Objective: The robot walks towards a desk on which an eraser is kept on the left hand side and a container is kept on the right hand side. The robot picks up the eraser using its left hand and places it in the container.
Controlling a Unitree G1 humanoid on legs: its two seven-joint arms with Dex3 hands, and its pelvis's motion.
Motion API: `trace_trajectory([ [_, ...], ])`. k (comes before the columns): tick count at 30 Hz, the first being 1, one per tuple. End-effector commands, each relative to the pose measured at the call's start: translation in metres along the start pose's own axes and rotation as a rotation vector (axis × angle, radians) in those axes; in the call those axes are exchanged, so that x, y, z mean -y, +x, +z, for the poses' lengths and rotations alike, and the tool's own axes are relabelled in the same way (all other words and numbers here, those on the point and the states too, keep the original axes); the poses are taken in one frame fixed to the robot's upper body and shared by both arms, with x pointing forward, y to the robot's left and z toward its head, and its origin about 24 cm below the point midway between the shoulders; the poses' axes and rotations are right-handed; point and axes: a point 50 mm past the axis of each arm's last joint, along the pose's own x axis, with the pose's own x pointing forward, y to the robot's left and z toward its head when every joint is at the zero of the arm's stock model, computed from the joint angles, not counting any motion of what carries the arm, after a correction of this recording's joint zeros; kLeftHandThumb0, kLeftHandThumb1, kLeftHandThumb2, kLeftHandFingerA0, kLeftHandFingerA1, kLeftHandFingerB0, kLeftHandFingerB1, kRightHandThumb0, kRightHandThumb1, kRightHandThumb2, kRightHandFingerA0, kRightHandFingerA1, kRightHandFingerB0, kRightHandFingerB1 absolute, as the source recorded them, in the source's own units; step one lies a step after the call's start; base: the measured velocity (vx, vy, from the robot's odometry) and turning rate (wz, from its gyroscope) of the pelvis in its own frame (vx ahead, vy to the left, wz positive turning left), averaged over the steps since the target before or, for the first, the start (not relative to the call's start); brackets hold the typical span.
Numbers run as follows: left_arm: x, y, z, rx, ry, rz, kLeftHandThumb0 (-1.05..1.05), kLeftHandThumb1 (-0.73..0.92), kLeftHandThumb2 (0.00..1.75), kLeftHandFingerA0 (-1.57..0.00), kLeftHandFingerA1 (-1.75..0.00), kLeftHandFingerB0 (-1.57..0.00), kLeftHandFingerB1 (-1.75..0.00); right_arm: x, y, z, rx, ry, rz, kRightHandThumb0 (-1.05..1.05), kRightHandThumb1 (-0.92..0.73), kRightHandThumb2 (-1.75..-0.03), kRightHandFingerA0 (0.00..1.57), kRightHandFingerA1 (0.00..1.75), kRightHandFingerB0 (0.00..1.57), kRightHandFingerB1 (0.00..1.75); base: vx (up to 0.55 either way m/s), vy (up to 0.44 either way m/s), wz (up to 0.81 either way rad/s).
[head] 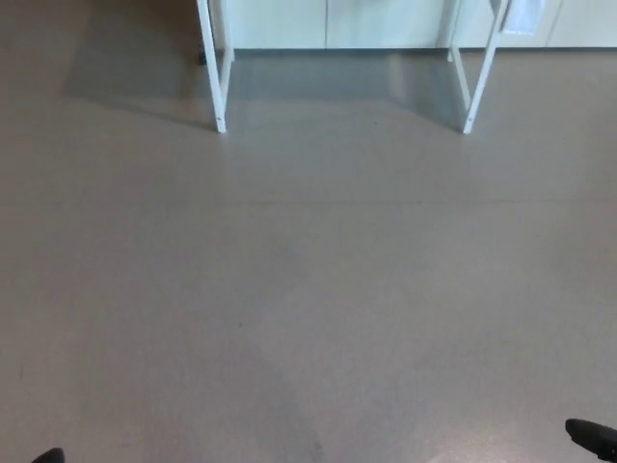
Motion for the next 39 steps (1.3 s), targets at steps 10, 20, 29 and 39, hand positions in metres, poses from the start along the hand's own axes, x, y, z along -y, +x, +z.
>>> trace_trajectory([
  [10, -0.004, 0.002, 0.005, 0.004, 0.027, 0.014, -0.24, 0.60, 0.62, -0.23, -0.34, -0.20, -0.30, -0.001, 0.001, 0.002, 0.026, -0.015, 0.016, -0.39, -0.42, -0.69, 0.56, 0.53, 0.36, 0.47, 0.15, 0.148, -0.01],
  [20, -0.004, 0.002, 0.005, 0.010, 0.043, 0.012, -0.25, 0.60, 0.62, -0.21, -0.34, -0.19, -0.30, -0.002, 0.001, 0.002, 0.027, -0.030, 0.018, -0.38, -0.42, -0.68, 0.58, 0.53, 0.38, 0.47, 0.19, -0.260, 0.07],
  [29, 0.015, 0.010, 0.014, 0.059, -0.021, 0.007, -0.23, 0.60, 0.61, -0.20, -0.32, -0.16, -0.29, -0.003, 0.001, 0.001, 0.018, -0.018, 0.022, -0.39, -0.42, -0.68, 0.57, 0.53, 0.38, 0.47, 0.17, -0.028, -0.05],
  [39, 0.013, 0.009, 0.009, 0.046, 0.070, 0.025, -0.24, 0.58, 0.62, -0.25, -0.35, -0.22, -0.31, -0.006, 0.000, -0.002, 0.019, -0.014, 0.017, -0.39, -0.43, -0.69, 0.56, 0.53, 0.37, 0.47, 0.23, 0.209, -0.06],
])
